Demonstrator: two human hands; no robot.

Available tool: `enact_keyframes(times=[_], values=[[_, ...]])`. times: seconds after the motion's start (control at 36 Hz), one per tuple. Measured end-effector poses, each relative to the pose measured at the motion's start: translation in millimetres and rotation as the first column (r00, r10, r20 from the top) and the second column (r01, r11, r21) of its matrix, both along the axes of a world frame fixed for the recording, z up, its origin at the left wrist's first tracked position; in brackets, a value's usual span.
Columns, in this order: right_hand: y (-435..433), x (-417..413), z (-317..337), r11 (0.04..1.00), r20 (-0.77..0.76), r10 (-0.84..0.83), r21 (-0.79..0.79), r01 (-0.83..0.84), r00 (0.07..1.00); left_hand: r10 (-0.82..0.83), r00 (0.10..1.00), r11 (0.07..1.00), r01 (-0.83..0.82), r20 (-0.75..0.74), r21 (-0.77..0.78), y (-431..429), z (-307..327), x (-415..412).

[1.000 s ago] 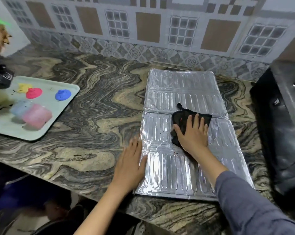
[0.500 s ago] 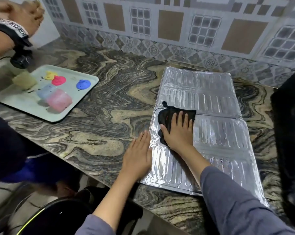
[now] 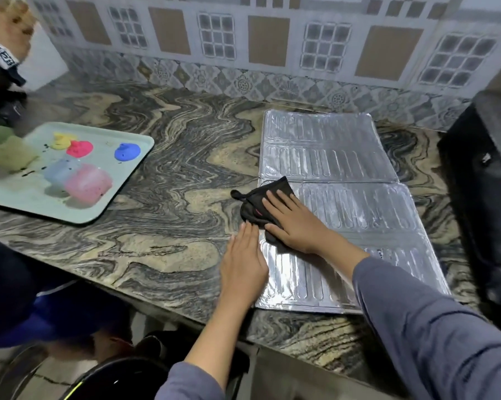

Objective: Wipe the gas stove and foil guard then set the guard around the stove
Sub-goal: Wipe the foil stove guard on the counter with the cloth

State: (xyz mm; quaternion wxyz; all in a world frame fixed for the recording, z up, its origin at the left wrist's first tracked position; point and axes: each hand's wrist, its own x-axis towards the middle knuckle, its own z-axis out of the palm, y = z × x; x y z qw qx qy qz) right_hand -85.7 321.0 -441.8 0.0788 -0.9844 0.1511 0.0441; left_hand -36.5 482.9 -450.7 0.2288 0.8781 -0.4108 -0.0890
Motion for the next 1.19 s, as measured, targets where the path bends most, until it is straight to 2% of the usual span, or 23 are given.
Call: enact_keyframes(times=[0.14, 0.36, 0.72, 1.0, 1.19], values=[[-4, -33, 2, 0.999, 0.001, -0.029, 0.016, 0.029, 1.000, -0.009, 1.000, 1.000, 0.009, 0.021, -0.016, 1, -3, 0], [-23, -92, 7, 0.970, -0.020, -0.233, 0.063, 0.234, 0.972, -0.021, 0.999, 1.000, 0.021, 0.036, -0.011, 1, -8, 1], [-9, -173, 8, 0.781, -0.008, -0.622, 0.059, 0.621, 0.783, -0.049, 0.997, 0.999, 0.049, 0.060, 0.005, 0, -7, 2], [49, -142, -3, 0.534, 0.041, -0.845, 0.030, 0.845, 0.532, -0.060, 0.995, 0.998, 0.059, 0.078, 0.017, -1, -8, 1], [69, -110, -3, 0.551, 0.047, -0.834, 0.060, 0.832, 0.549, -0.100, 0.994, 0.995, 0.099, 0.049, 0.025, -1, -5, 7]])
